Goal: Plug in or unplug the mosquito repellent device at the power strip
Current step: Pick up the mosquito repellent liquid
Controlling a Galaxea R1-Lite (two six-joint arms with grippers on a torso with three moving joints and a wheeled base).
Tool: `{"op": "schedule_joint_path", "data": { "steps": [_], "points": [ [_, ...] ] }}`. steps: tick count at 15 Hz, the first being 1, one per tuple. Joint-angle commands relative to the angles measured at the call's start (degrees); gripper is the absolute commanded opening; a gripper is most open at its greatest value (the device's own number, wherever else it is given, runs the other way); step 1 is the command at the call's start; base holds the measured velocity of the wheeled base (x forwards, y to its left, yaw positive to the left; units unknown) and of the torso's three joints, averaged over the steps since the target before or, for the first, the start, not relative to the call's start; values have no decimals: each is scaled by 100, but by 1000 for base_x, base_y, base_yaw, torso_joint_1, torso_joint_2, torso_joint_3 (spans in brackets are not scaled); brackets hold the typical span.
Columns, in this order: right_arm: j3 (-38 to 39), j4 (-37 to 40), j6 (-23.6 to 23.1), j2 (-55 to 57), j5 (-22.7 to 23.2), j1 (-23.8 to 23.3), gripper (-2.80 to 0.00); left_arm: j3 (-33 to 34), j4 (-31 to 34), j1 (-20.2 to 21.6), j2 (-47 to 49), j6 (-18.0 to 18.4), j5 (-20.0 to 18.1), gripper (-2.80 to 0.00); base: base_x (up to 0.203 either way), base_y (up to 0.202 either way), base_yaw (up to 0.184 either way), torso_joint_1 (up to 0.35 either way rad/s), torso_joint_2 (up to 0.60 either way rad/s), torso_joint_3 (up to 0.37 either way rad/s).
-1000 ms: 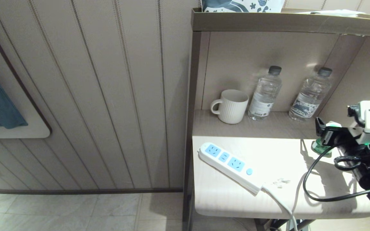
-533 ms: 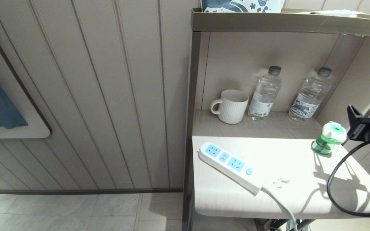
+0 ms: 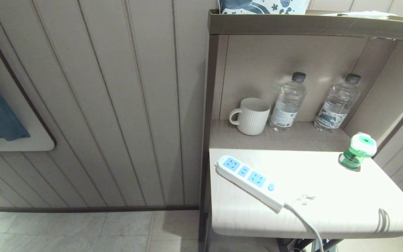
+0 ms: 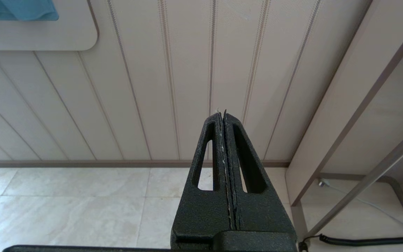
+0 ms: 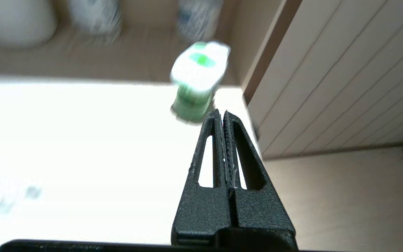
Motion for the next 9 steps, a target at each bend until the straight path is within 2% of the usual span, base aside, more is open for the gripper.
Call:
{"op": "schedule_joint_path", "data": {
  "steps": [1,4,7,9],
  "points": [
    [339,1031,69,-1343,612,-190,-280,1,1,1,9,4,0,-280,0,0,0,0,0,0],
    [1022,1386,103,-2317,1171,-347,-280,1,1,1,9,-3,0,-280,0,0,0,0,0,0],
    [1845,1559,-53,-3186,1394,-397,-280,1,1,1,9,3,0,-280,0,0,0,0,0,0],
    [1993,1669,-191,-3253,1434,-471,-280,1,1,1,9,3,0,-280,0,0,0,0,0,0]
  ]
}}
